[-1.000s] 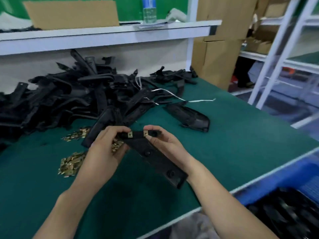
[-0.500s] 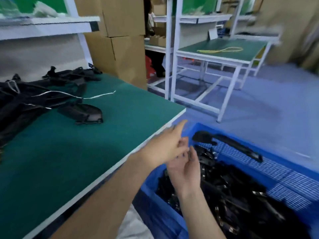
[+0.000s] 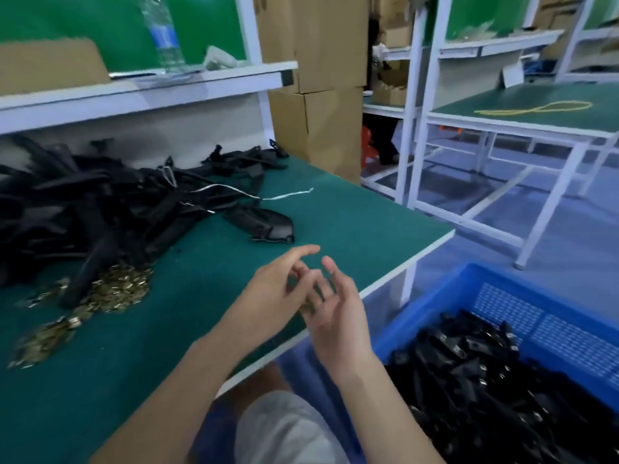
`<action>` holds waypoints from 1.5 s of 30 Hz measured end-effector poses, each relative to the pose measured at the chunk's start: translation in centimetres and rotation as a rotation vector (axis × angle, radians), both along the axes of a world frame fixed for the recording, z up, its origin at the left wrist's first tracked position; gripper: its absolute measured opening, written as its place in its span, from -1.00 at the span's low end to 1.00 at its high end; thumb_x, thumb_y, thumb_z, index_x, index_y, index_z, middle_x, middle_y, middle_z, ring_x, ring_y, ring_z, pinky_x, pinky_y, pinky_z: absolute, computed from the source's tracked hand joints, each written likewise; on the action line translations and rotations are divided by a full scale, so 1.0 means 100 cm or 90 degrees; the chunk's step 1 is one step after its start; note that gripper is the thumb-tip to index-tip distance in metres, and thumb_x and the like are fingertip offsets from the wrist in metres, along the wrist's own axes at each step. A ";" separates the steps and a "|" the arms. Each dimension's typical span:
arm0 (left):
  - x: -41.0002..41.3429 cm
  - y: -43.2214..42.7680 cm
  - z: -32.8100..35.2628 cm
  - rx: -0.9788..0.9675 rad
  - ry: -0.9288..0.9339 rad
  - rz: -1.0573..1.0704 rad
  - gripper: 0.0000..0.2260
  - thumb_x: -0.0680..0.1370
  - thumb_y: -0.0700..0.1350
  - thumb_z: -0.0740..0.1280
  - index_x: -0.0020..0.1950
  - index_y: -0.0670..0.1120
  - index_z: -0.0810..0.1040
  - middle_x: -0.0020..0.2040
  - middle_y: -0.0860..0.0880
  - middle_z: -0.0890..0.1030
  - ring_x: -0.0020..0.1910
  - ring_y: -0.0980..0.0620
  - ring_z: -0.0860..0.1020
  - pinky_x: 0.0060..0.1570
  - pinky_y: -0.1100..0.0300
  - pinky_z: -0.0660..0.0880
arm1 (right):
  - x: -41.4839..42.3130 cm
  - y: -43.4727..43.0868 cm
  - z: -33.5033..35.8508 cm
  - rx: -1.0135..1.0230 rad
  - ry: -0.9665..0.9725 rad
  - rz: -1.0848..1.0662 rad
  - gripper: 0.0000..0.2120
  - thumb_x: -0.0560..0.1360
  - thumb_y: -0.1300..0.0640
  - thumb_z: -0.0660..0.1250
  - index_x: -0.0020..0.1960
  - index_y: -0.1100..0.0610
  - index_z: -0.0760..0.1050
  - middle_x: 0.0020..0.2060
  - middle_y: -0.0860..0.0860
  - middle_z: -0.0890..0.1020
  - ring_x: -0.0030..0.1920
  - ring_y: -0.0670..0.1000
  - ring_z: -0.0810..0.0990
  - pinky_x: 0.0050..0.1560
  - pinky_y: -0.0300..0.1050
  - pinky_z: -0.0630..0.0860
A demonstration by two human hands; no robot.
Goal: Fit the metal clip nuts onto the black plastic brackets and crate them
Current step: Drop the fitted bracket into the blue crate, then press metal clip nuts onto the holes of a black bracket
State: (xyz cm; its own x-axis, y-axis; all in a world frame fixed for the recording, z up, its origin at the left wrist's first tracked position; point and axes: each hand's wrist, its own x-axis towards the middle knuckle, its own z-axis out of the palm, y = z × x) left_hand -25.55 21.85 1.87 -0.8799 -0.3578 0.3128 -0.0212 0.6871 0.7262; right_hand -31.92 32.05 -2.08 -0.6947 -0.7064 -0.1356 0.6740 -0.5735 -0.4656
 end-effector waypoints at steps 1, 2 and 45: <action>0.020 -0.013 0.002 0.025 0.016 0.045 -0.71 0.63 -0.03 0.30 0.28 0.32 0.46 -0.07 0.23 0.64 -0.10 0.22 0.63 -0.11 0.44 0.47 | 0.011 -0.016 0.006 0.028 0.051 0.021 -0.78 0.61 0.05 0.25 0.19 0.03 0.59 0.14 0.18 0.67 0.17 0.20 0.65 0.13 0.00 0.52; 0.042 -0.026 0.003 0.034 0.027 0.093 -0.72 0.64 -0.03 0.29 0.29 0.29 0.46 -0.05 0.23 0.64 -0.06 0.22 0.63 -0.07 0.40 0.49 | 0.024 -0.033 0.012 0.060 0.115 0.043 -0.81 0.61 0.05 0.26 0.09 -0.01 0.65 0.04 0.13 0.69 0.07 0.16 0.68 0.02 -0.05 0.55; 0.189 -0.214 -0.024 -0.176 0.074 0.657 -0.45 0.68 0.26 -0.06 -0.05 -0.03 0.60 -0.38 0.07 0.60 -0.46 0.05 0.55 -0.40 0.01 0.54 | 0.091 -0.278 0.014 0.145 0.969 -0.252 -0.57 0.69 0.03 0.10 0.54 -0.01 0.19 0.37 -0.09 0.37 0.35 -0.01 0.44 0.32 -0.23 0.38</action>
State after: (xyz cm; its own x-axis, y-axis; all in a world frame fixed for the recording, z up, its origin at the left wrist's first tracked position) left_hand -6.68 0.49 -0.53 -0.1531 -0.8150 0.5589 -0.6254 0.5178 0.5837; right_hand -22.82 4.30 -0.69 -0.4010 -0.5187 0.7551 -0.6503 -0.4193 -0.6334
